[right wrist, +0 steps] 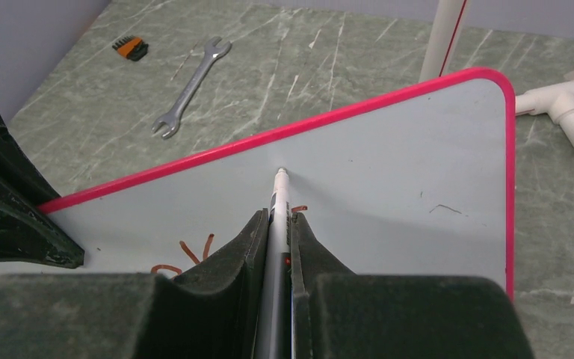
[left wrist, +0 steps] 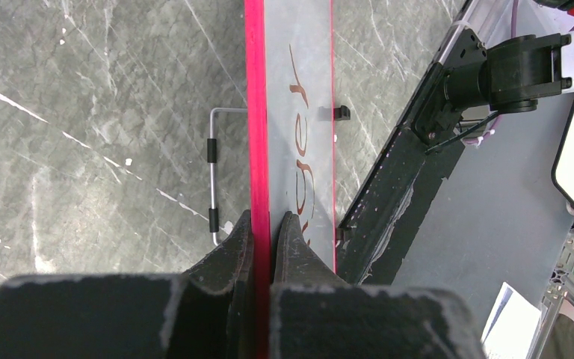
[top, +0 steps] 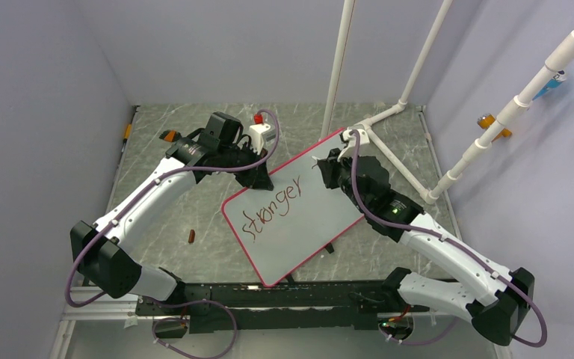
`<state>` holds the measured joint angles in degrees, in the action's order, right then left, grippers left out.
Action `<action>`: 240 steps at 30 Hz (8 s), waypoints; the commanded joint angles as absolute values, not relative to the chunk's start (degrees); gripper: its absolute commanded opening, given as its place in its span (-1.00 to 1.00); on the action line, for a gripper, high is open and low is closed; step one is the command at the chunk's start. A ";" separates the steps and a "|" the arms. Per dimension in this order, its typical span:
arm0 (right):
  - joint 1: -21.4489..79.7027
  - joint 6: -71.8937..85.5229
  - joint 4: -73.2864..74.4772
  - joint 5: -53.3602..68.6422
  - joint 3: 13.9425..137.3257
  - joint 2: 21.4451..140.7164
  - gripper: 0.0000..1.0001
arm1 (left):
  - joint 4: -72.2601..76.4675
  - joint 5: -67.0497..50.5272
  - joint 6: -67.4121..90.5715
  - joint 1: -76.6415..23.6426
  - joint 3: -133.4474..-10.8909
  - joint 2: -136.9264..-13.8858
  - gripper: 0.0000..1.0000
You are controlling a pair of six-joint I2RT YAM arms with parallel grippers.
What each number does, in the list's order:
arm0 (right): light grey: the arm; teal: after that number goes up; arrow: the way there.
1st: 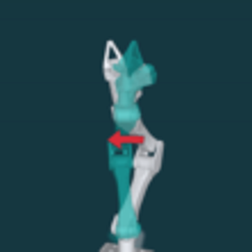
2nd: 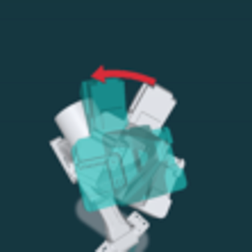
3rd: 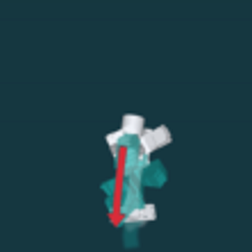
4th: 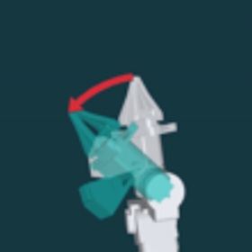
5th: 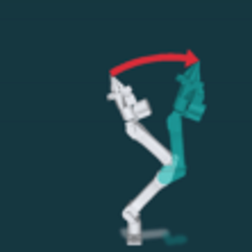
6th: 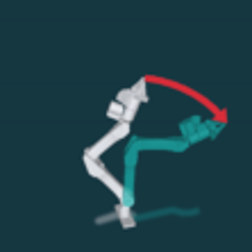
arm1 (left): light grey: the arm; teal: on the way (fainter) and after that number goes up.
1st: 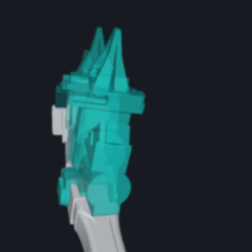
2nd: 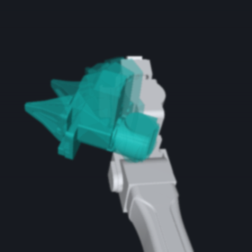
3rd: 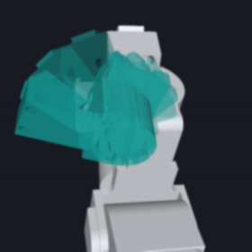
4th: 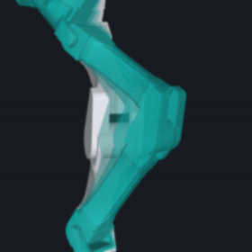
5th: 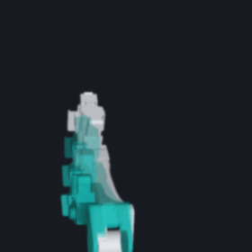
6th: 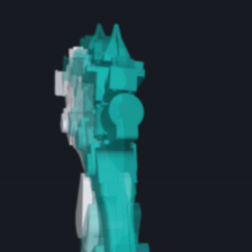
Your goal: Write a sentence on the whiteboard
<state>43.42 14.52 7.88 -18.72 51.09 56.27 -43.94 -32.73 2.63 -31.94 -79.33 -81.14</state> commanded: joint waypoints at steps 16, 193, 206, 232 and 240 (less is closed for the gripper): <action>43.22 17.69 6.49 -17.13 47.82 54.10 -1.00 | -39.70 -21.79 -8.39 -31.92 -79.24 -80.07 -1.00; 43.24 19.57 12.08 -27.10 47.44 55.86 -1.00 | -40.10 -21.53 -8.62 -32.61 -79.12 -80.33 -1.00; 43.24 19.78 13.90 -26.80 45.07 53.32 -1.00 | -40.09 -21.45 -8.61 -32.58 -79.16 -80.43 -1.00; 42.60 14.78 9.58 -28.25 48.27 50.78 -1.00 | -40.26 -21.53 -8.66 -32.77 -79.17 -80.68 -1.00; 41.18 14.41 8.49 -27.27 49.56 52.41 -1.00 | -40.26 -21.62 -8.67 -32.80 -79.24 -80.52 -1.00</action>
